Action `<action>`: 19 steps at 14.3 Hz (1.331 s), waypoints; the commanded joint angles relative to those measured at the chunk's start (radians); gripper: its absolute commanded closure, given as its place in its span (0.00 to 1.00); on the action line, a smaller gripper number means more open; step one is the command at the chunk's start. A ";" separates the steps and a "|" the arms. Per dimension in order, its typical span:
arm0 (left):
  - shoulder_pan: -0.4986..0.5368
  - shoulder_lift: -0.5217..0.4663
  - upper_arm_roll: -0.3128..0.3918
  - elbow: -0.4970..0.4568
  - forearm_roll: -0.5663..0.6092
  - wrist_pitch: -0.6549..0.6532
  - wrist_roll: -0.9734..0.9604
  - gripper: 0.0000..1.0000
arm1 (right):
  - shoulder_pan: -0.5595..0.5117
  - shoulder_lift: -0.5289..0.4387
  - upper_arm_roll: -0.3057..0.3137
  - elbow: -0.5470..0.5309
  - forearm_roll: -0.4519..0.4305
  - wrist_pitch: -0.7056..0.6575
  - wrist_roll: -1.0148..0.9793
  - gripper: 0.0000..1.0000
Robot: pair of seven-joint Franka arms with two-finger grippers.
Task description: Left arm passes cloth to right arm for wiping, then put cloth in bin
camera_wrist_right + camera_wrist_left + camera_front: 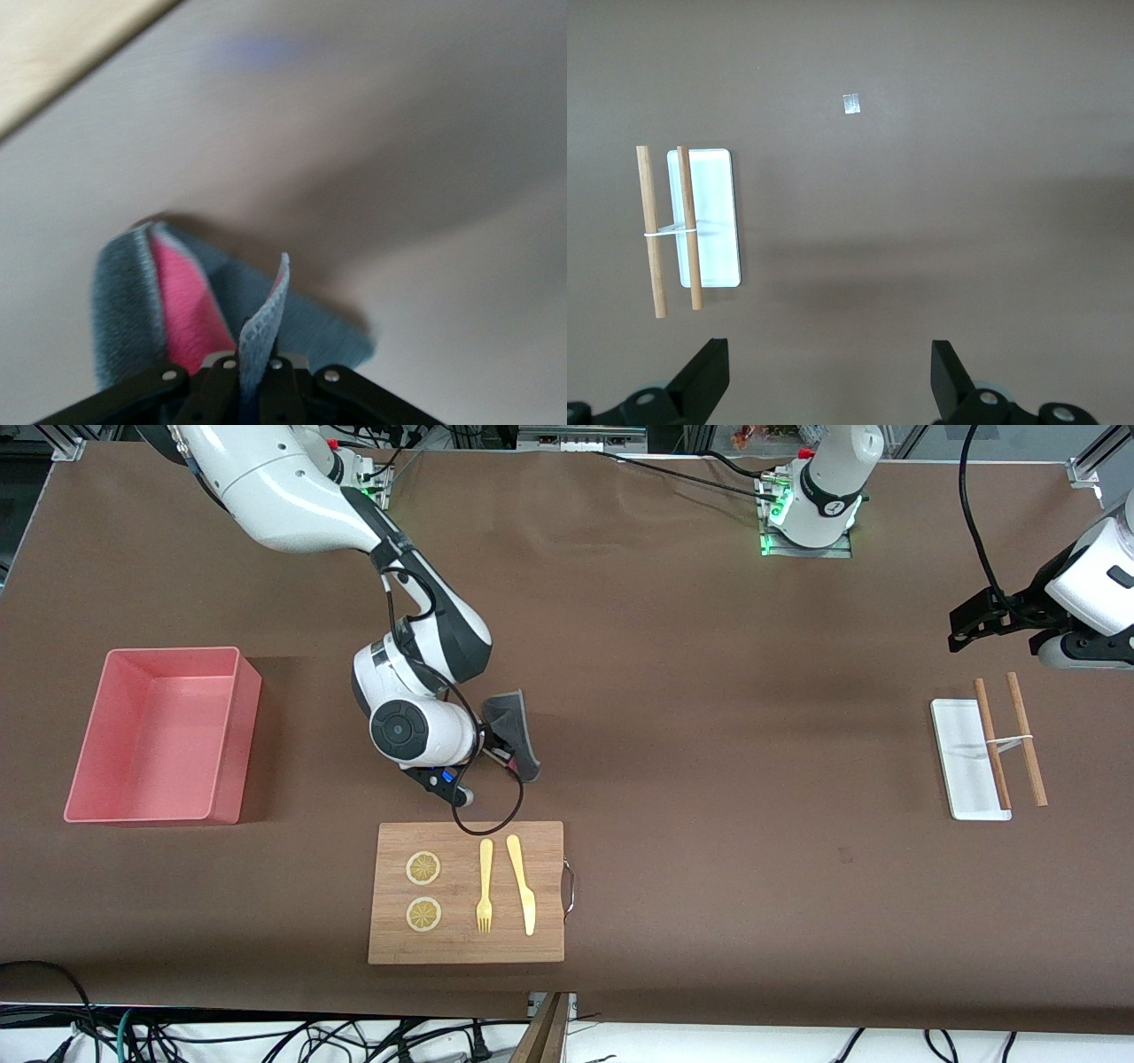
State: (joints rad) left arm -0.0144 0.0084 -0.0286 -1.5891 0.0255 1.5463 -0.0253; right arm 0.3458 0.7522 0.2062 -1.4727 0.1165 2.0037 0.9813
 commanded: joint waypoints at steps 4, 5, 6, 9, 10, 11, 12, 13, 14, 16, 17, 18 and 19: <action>0.001 0.012 0.004 0.032 -0.013 -0.025 0.019 0.00 | -0.021 -0.014 -0.100 -0.061 -0.031 -0.063 -0.194 1.00; 0.001 0.012 0.004 0.032 -0.013 -0.026 0.019 0.00 | -0.021 -0.016 -0.125 -0.061 -0.034 -0.089 -0.234 1.00; 0.001 0.013 0.004 0.032 -0.013 -0.025 0.019 0.00 | -0.022 -0.016 -0.146 -0.060 -0.034 -0.103 -0.268 1.00; 0.001 0.013 0.004 0.032 -0.013 -0.026 0.019 0.00 | -0.028 -0.017 -0.207 -0.060 -0.055 -0.137 -0.375 1.00; 0.001 0.013 0.004 0.034 -0.015 -0.026 0.019 0.00 | -0.030 -0.017 -0.223 -0.060 -0.069 -0.147 -0.413 1.00; 0.001 0.013 0.004 0.032 -0.015 -0.026 0.019 0.00 | -0.031 -0.017 -0.246 -0.061 -0.075 -0.154 -0.447 1.00; 0.001 0.013 0.004 0.034 -0.015 -0.026 0.019 0.00 | -0.030 -0.017 -0.267 -0.061 -0.075 -0.164 -0.484 1.00; 0.001 0.012 0.004 0.032 -0.015 -0.025 0.019 0.00 | -0.031 -0.017 -0.289 -0.061 -0.077 -0.171 -0.518 1.00; 0.001 0.012 0.004 0.032 -0.015 -0.026 0.019 0.00 | -0.031 -0.017 -0.315 -0.061 -0.077 -0.172 -0.562 1.00; 0.001 0.013 0.004 0.034 -0.015 -0.026 0.019 0.00 | -0.042 -0.017 -0.382 -0.057 -0.077 -0.181 -0.703 1.00; 0.001 0.012 0.004 0.034 -0.015 -0.026 0.019 0.00 | -0.048 -0.017 -0.408 -0.057 -0.077 -0.181 -0.773 1.00; 0.001 0.013 0.004 0.034 -0.015 -0.026 0.019 0.00 | -0.051 -0.019 -0.428 -0.057 -0.077 -0.181 -0.811 1.00; 0.001 0.012 0.004 0.034 -0.015 -0.026 0.021 0.00 | -0.054 -0.019 -0.432 -0.057 -0.077 -0.183 -0.822 1.00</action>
State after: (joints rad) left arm -0.0144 0.0084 -0.0285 -1.5888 0.0255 1.5461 -0.0253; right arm 0.2976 0.7540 -0.2149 -1.5197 0.0518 1.8390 0.2167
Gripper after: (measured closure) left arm 0.000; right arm 0.987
